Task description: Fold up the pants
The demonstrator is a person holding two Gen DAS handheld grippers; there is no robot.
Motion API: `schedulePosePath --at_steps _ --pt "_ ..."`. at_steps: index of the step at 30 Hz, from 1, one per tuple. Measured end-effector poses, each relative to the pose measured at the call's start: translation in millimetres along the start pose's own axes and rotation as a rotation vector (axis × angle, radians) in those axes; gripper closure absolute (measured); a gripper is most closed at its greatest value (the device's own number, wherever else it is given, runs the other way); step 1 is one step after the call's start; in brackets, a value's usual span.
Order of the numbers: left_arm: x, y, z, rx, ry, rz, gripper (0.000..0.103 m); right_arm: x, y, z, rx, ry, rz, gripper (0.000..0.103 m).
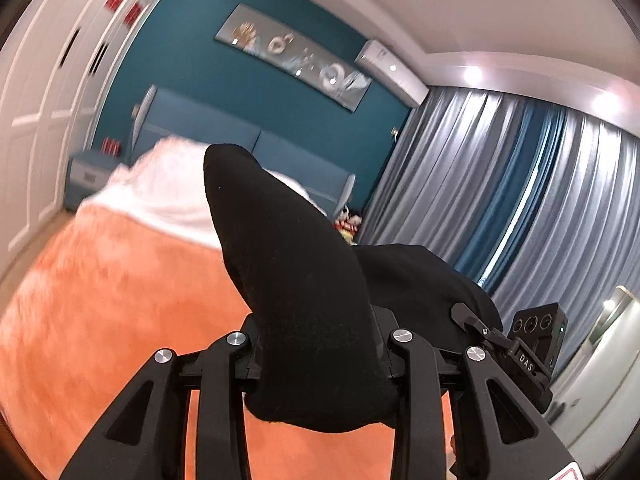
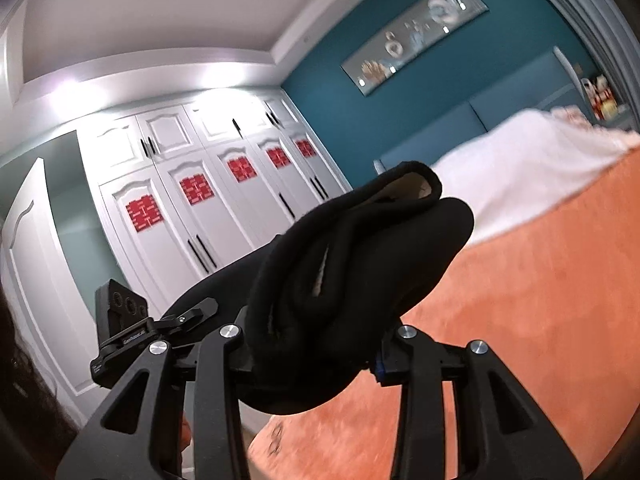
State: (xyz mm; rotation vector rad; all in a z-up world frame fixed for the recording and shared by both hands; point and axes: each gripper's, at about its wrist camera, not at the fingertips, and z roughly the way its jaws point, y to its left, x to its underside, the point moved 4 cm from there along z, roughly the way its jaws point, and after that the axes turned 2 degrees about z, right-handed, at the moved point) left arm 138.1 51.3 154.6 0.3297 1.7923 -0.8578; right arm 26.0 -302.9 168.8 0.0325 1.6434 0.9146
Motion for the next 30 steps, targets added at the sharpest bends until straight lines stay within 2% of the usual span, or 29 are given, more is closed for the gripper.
schedulePosePath --at_steps 4,8,12,16,20,23,26,30 --pt "-31 11 45 -0.024 -0.04 0.041 0.074 -34 -19 40 -0.008 -0.035 -0.029 0.067" --pt "-47 37 95 -0.03 -0.063 0.046 0.074 -54 -48 83 -0.006 -0.058 -0.028 0.067" --pt "-46 83 166 -0.037 -0.058 0.027 0.073 -61 -93 129 0.015 -0.072 0.015 0.067" --pt "-25 134 237 -0.054 -0.015 -0.004 0.073 -50 -161 176 0.051 -0.056 0.081 0.067" --pt "18 188 309 -0.077 0.067 -0.044 0.073 -12 -247 221 0.113 -0.01 0.171 0.067" --pt "64 231 359 -0.116 0.148 -0.064 0.073 26 -306 248 0.171 0.034 0.239 0.067" --pt "125 277 403 -0.18 0.267 -0.092 0.073 74 -361 269 0.246 0.105 0.311 0.067" --pt "225 334 436 -0.268 0.476 -0.178 0.071 165 -429 288 0.388 0.279 0.405 0.066"
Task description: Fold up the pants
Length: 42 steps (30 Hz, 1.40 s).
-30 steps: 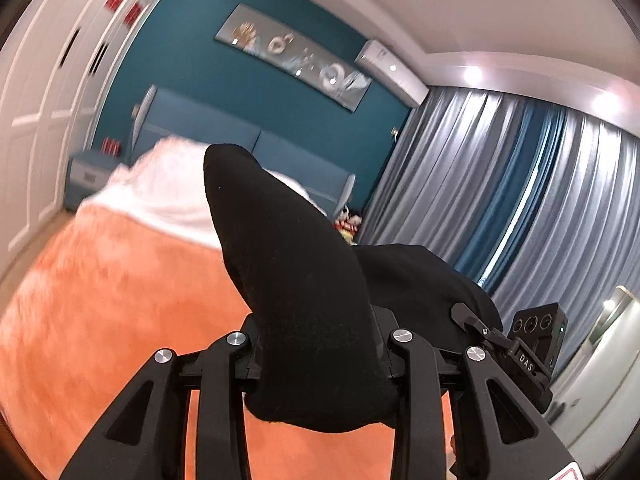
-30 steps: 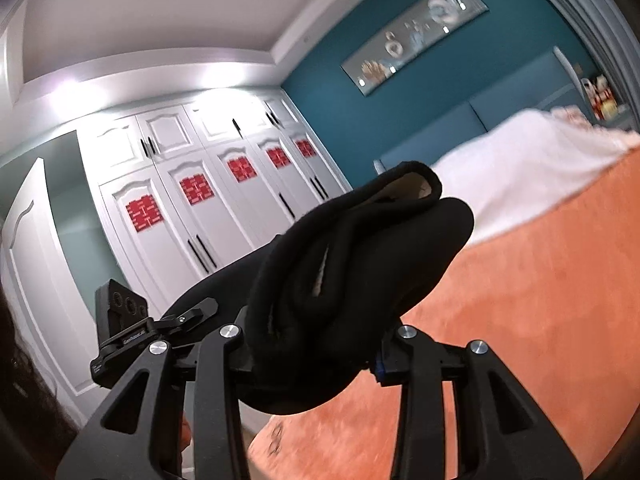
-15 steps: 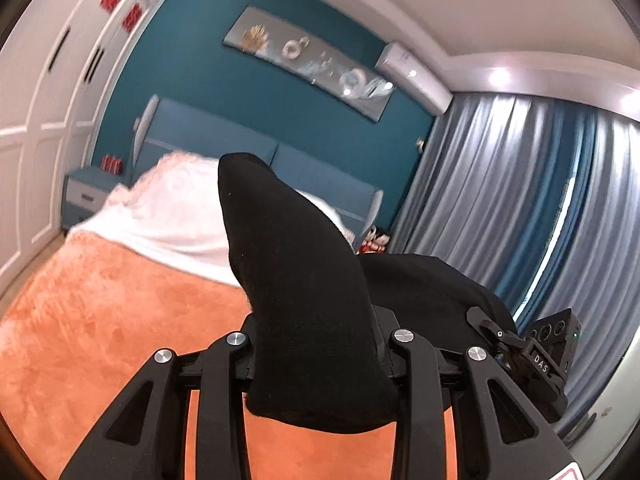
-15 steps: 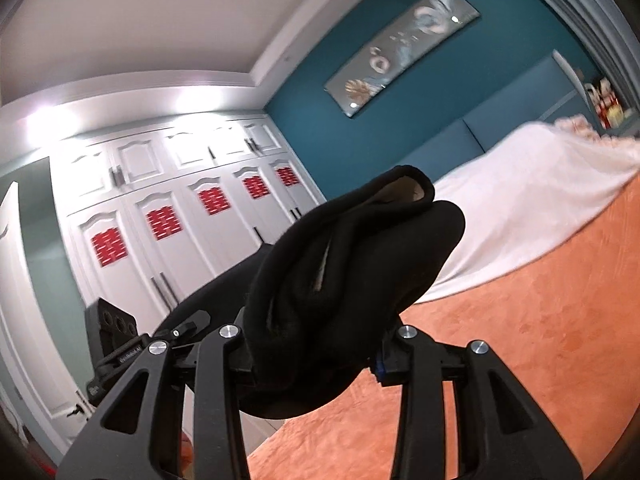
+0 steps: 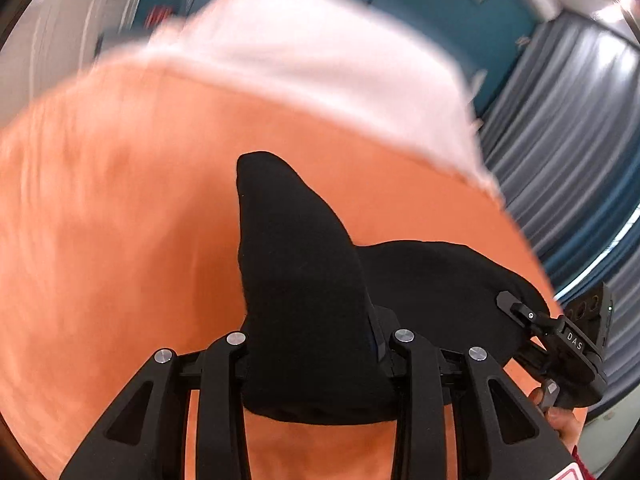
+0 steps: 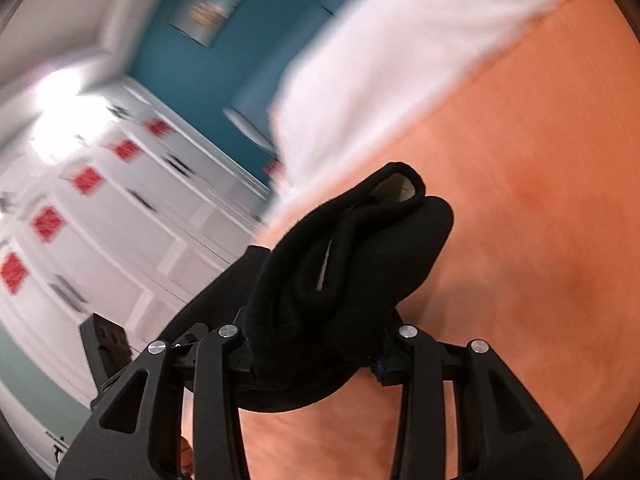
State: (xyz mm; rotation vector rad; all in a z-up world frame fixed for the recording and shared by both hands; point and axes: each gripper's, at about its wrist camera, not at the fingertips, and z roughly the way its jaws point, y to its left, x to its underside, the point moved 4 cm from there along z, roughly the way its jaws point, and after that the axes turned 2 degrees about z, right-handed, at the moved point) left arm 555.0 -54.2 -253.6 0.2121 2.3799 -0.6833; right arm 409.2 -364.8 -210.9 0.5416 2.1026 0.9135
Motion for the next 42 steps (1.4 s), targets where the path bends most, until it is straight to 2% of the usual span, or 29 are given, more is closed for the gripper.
schedulePosePath --at_steps 1,2,3,5,6,8,9,11,12,13,14,15,17,19,20,22,23,24,25,26,28,29,31,32,35,38,39,40,42 --pt "16 13 12 -0.025 0.031 -0.031 0.069 14 -15 11 0.032 0.036 0.009 0.064" --pt "29 24 17 -0.038 0.034 -0.05 0.057 27 -25 17 0.056 0.051 -0.003 0.061" --pt "43 36 20 -0.045 0.029 -0.071 0.039 42 -37 21 0.095 0.063 -0.024 0.05" --pt "52 47 7 0.02 -0.016 -0.108 0.039 50 -43 15 0.043 0.045 -0.016 0.047" --pt "54 49 -2 0.027 -0.003 -0.128 0.04 47 -43 12 0.048 0.06 0.008 0.044" --pt "56 51 -26 -0.001 0.01 -0.123 0.041 46 -42 -3 0.103 0.124 0.053 0.038" --pt "57 48 -49 -0.033 -0.014 -0.085 0.041 45 -43 -19 0.139 0.11 0.059 0.033" --pt "55 39 -91 -0.107 -0.066 0.005 0.041 43 -38 -58 0.194 0.023 0.043 0.032" --pt "48 30 -112 -0.165 -0.093 0.063 0.041 40 -31 -85 0.208 -0.061 0.016 0.04" --pt "40 22 -123 -0.208 -0.111 0.102 0.041 36 -20 -103 0.213 -0.106 -0.013 0.061" --pt "33 10 -131 -0.246 -0.127 0.13 0.043 31 -9 -110 0.203 -0.115 -0.036 0.071" --pt "21 -5 -134 -0.27 -0.133 0.153 0.043 25 10 -110 0.192 -0.113 -0.066 0.087" --pt "-1 -25 -120 -0.293 -0.111 0.172 0.043 16 49 -84 0.16 -0.066 -0.145 0.088" --pt "-16 -42 -84 -0.326 -0.048 0.184 0.042 7 69 -49 0.182 -0.024 -0.2 0.088" --pt "-17 -43 -54 -0.339 0.021 0.184 0.042 7 70 -28 0.211 0.011 -0.219 0.088" --pt "-5 -32 -15 -0.358 0.127 0.163 0.042 10 49 9 0.31 0.091 -0.217 0.088" --pt "10 -21 14 -0.389 0.205 0.16 0.042 15 29 22 0.368 0.129 -0.19 0.088" --pt "20 -14 24 -0.428 0.209 0.18 0.032 23 0 35 0.408 0.159 -0.152 0.097" --pt "27 -12 26 -0.445 0.166 0.214 0.027 26 -10 36 0.39 0.148 -0.143 0.103" --pt "30 -12 24 -0.472 0.123 0.241 0.015 26 -20 31 0.309 0.118 -0.113 0.103" --pt "30 -9 19 -0.455 0.143 0.196 0.015 23 -25 25 0.264 0.129 -0.036 0.103" --pt "29 -11 11 -0.444 0.16 0.169 0.018 21 -19 20 0.274 0.14 -0.03 0.103" --pt "25 -20 -11 -0.483 0.165 0.152 0.02 19 5 6 0.329 0.119 -0.091 0.1" --pt "21 -30 -29 -0.511 0.143 0.164 0.02 21 16 -4 0.348 0.101 -0.12 0.097" --pt "27 -53 -75 -0.51 0.103 0.18 0.019 35 63 -52 0.34 0.041 -0.178 0.096" --pt "35 -84 -132 -0.521 0.057 0.194 0.017 56 95 -100 0.421 -0.013 -0.254 0.095" --pt "40 -100 -153 -0.527 0.037 0.205 0.017 68 110 -119 0.454 -0.033 -0.281 0.09" --pt "44 -110 -170 -0.537 0.019 0.211 0.017 77 118 -131 0.467 -0.042 -0.291 0.078" --pt "55 -135 -207 -0.568 -0.026 0.238 0.012 95 135 -158 0.477 -0.065 -0.308 0.068"
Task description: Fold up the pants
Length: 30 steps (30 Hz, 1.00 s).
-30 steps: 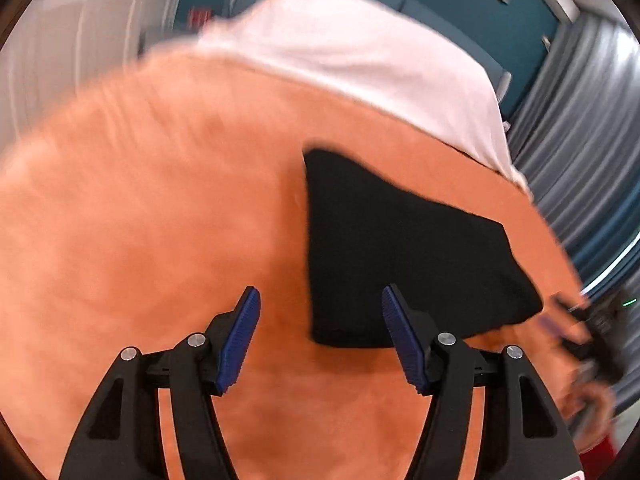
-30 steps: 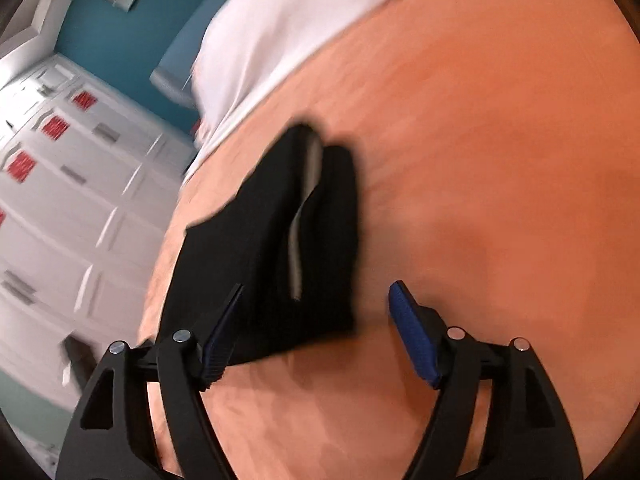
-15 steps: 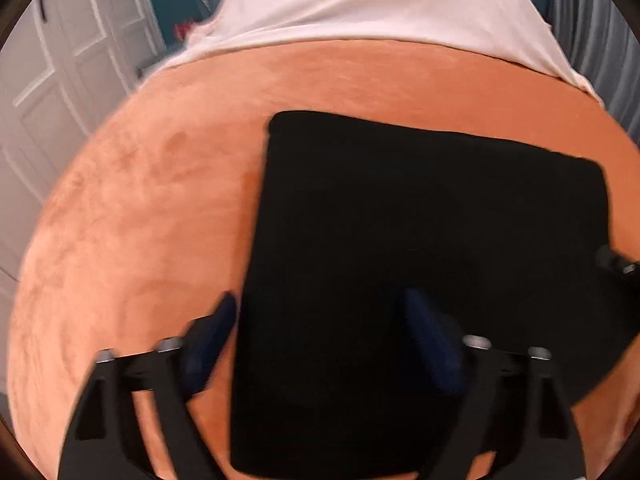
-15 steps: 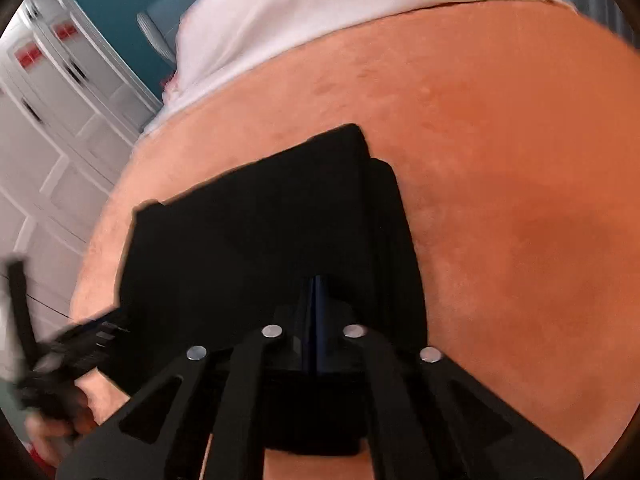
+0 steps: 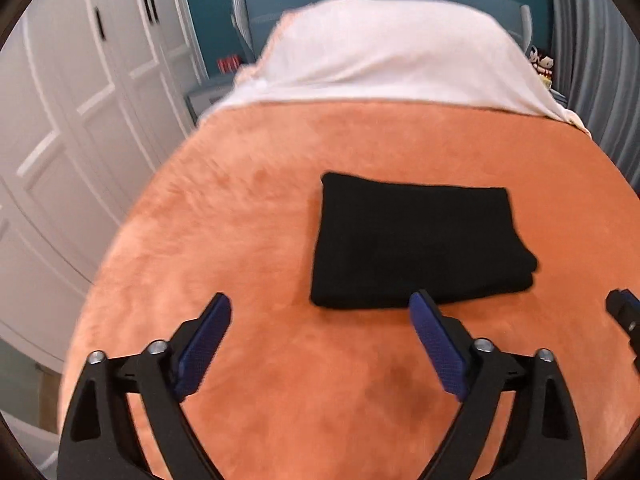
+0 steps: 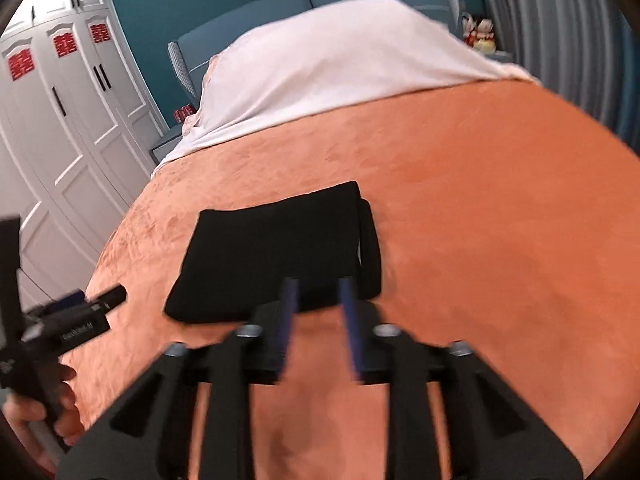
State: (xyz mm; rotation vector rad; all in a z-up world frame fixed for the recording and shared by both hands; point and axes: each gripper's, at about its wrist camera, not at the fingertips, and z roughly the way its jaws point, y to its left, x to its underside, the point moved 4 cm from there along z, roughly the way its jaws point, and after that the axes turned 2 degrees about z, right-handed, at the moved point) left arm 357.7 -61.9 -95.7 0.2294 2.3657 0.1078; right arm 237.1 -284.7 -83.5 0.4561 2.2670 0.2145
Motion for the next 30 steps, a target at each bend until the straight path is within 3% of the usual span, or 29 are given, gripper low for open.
schedulePosePath --at_steps 3,6,10,15,18,30 --pt "16 -5 -58 -0.005 -0.048 0.019 0.011 18 13 -46 0.014 -0.01 -0.035 0.068" --pt "32 -7 -98 0.04 -0.036 -0.005 0.011 32 16 -77 0.0 -0.019 -0.031 0.062" --pt "57 -5 -131 0.073 -0.014 -0.044 0.011 50 18 -114 -0.009 -0.018 -0.03 0.061" --pt "80 0 -150 0.063 -0.004 -0.046 0.011 70 16 -146 -0.018 -0.009 -0.025 0.06" --pt "93 1 -159 0.065 0.004 -0.034 0.011 83 15 -162 -0.023 0.0 -0.025 0.053" --pt "130 -3 -174 0.099 0.032 -0.003 0.011 121 22 -187 -0.02 0.032 -0.08 0.053"
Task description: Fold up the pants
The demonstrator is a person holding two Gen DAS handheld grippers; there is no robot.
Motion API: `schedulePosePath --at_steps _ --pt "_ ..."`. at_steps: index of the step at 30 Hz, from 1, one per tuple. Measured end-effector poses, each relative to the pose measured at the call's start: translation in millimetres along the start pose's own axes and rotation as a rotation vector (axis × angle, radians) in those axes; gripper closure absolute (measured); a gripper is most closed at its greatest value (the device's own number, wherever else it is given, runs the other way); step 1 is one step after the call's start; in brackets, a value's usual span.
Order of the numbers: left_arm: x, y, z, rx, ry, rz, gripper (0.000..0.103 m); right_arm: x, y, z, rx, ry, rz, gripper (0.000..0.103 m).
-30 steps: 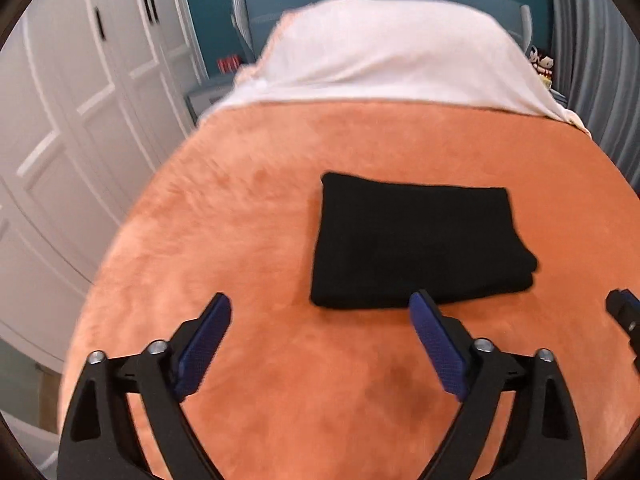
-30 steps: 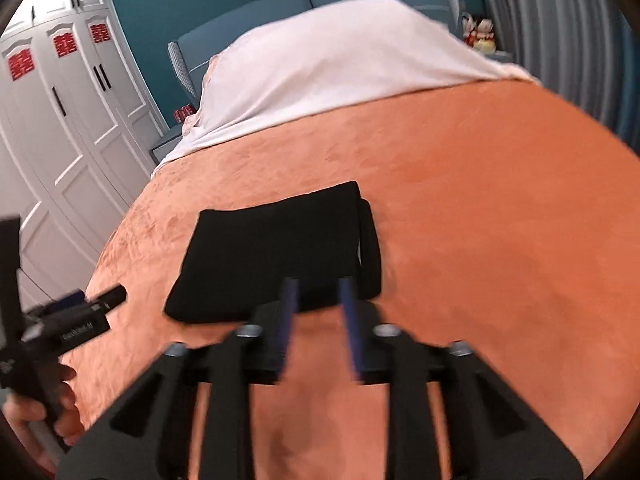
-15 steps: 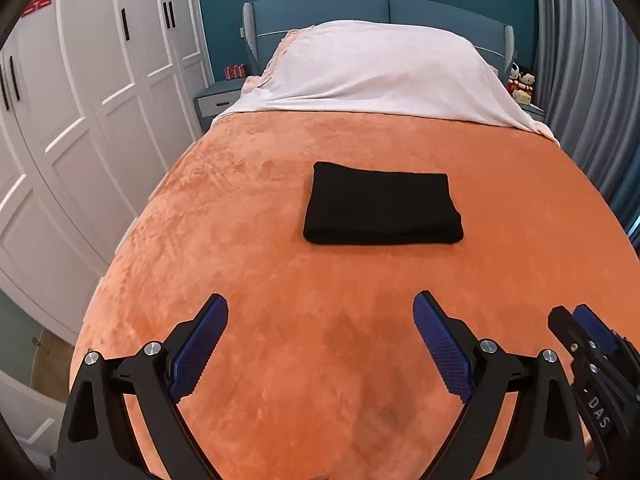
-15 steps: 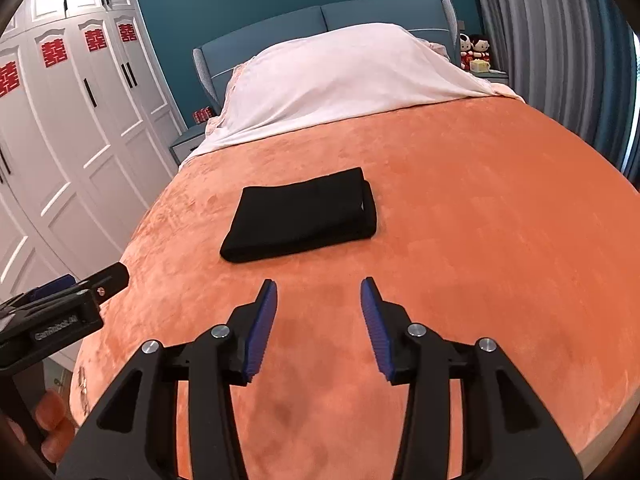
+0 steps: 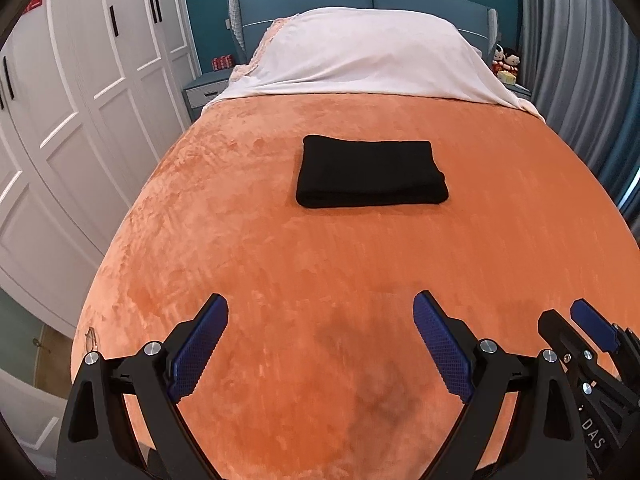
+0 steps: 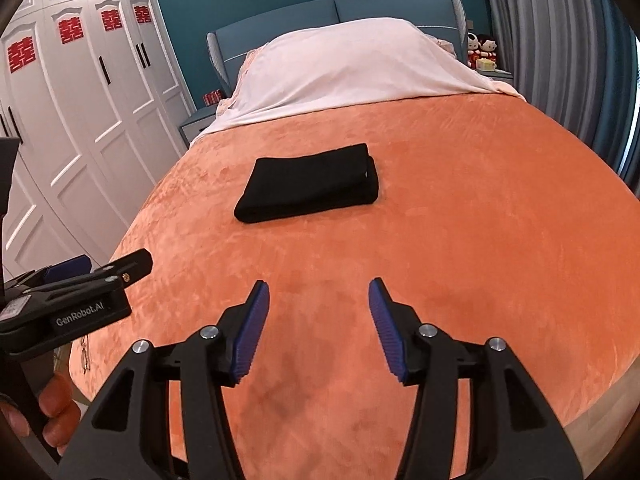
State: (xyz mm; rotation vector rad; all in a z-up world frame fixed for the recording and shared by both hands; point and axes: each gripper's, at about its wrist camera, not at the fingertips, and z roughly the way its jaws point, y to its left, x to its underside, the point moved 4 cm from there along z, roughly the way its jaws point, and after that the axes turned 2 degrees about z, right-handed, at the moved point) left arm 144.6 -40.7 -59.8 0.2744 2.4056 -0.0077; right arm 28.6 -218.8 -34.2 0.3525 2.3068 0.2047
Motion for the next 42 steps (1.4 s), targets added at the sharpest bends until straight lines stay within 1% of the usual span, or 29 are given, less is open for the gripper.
schedulePosePath --at_steps 8,23,26,29,30,34,35,37,38,41,42 --pt "8 -1 -2 0.0 0.004 0.007 0.011 2 -2 -5 0.003 -0.002 0.004 0.053" --pt "13 -7 -8 -0.02 -0.027 0.047 0.012 7 1 -7 0.006 0.009 0.003 0.053" --pt "14 -8 -10 -0.005 -0.042 0.048 0.011 7 0 -6 0.006 0.011 0.003 0.053" --pt "16 -7 -10 0.024 -0.036 0.015 0.011 8 0 -6 0.004 0.016 0.005 0.052" --pt "17 -5 -8 0.014 -0.033 0.006 0.011 8 0 -6 0.005 0.016 0.005 0.052" --pt "21 -6 -8 -0.01 -0.048 0.032 0.012 7 -3 -6 0.003 0.024 0.007 0.052" --pt "21 -6 -7 -0.012 -0.042 0.036 0.012 6 -3 -5 0.005 0.025 0.006 0.052" --pt "23 -6 -4 -0.045 -0.016 0.047 0.011 6 -4 -4 0.006 0.028 0.007 0.052" --pt "23 -6 -3 -0.051 -0.016 0.057 0.011 5 -4 -4 0.006 0.031 0.008 0.051" --pt "26 -7 -3 -0.029 -0.017 0.066 0.012 6 -4 -2 0.004 0.037 0.005 0.05" --pt "26 -6 -2 -0.024 -0.013 0.061 0.012 6 -3 -2 0.006 0.036 0.003 0.045"
